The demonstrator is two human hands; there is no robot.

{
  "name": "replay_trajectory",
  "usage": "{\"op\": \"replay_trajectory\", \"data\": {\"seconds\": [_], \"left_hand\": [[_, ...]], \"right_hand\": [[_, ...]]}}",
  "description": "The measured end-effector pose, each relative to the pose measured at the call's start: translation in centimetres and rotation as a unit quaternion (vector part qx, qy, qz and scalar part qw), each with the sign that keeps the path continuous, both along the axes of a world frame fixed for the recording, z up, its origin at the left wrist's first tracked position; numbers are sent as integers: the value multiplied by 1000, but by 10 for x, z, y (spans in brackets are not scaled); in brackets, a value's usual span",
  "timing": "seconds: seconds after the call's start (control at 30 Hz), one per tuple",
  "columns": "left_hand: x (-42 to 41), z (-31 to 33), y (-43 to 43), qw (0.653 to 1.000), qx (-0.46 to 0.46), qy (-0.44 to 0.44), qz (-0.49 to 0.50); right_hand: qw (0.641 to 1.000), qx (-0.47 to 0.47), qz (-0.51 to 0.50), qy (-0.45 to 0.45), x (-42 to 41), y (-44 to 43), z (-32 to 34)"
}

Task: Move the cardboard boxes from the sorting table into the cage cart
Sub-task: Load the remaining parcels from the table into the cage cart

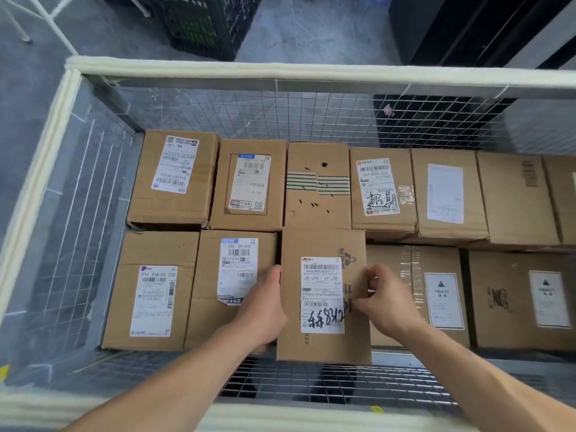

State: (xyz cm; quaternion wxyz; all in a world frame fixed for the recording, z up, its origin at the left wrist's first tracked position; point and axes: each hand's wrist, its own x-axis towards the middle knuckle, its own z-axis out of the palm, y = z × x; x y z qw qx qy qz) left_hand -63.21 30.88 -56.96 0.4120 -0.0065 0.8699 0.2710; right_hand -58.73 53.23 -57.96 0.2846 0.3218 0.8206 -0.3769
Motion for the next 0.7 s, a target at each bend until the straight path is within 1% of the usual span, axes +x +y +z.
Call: {"op": "replay_trajectory", "data": {"seconds": [0.1, 0.23, 0.37, 0.43, 0.53, 0.6, 0.7], "left_hand": [[-1, -7, 1, 999, -40, 9, -30], [-6, -13, 6, 989, -109, 31, -96], [-9, -9, 14, 980, -140, 59, -128], [-10, -5, 13, 977, -146, 67, -144], [-14, 10, 11, 971, -148, 66, -179], [-20, 26, 11, 959, -163, 79, -219], [-26, 55, 17, 943, -177, 109, -261]], "right_hand": [[1000, 0, 8, -10, 2, -2, -8], [998, -12, 45, -35, 0, -2, -15], [995, -9, 90, -51, -10, 4, -13], [991, 6, 123, -58, -12, 4, -9], [979, 55, 183, -74, -11, 1, 2], [972, 90, 202, -74, -11, -1, 14], [968, 114, 215, -54, -12, 0, 42]]}}
